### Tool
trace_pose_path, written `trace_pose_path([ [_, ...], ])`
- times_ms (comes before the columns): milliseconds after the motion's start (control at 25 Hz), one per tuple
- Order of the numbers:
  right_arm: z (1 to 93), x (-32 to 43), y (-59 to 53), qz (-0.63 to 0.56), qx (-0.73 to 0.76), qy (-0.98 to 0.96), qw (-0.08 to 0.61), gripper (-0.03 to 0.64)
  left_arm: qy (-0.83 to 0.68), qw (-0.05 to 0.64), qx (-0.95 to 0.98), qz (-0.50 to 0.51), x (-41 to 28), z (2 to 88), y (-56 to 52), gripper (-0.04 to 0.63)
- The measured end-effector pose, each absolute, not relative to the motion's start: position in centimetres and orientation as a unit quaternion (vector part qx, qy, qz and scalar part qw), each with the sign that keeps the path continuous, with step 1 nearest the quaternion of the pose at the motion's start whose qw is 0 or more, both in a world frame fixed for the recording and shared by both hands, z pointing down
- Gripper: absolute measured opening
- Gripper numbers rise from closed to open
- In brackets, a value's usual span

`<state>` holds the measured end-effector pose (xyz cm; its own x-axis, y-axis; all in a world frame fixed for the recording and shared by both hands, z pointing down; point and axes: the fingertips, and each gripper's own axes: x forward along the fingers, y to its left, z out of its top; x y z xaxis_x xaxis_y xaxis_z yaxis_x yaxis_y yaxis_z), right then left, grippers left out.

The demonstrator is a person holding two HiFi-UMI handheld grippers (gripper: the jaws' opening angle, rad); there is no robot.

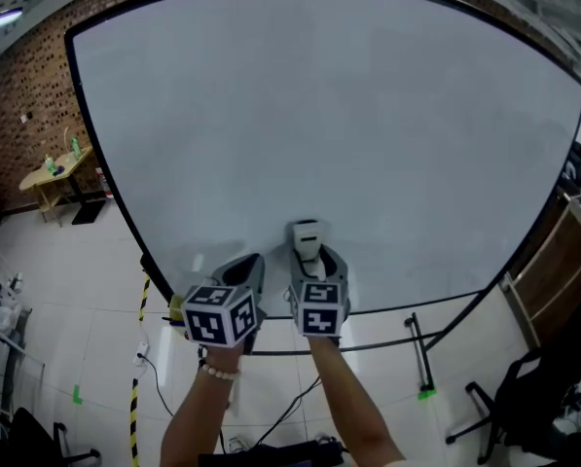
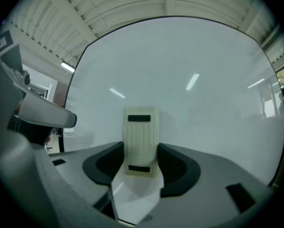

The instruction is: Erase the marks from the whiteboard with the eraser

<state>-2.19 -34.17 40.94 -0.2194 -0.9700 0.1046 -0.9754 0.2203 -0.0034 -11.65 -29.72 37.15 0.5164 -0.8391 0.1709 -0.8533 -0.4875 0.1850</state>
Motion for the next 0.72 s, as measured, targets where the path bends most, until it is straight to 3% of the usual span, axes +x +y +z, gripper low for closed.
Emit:
trace_pose_path([
  [320, 40.9, 3.5, -34.7, 0.034, 0.62, -0.782, 0.042, 0.249, -0.487, 0.131, 0.863, 0.034, -5.6, 37.9, -29.9, -0.012],
  [720, 41.4, 7.6, -35.0, 0.035, 0.636, -0.77, 0.03, 0.249, -0.437, 0.125, 0.89, 0.038, -2.7, 38.6, -31.0, -0.012],
])
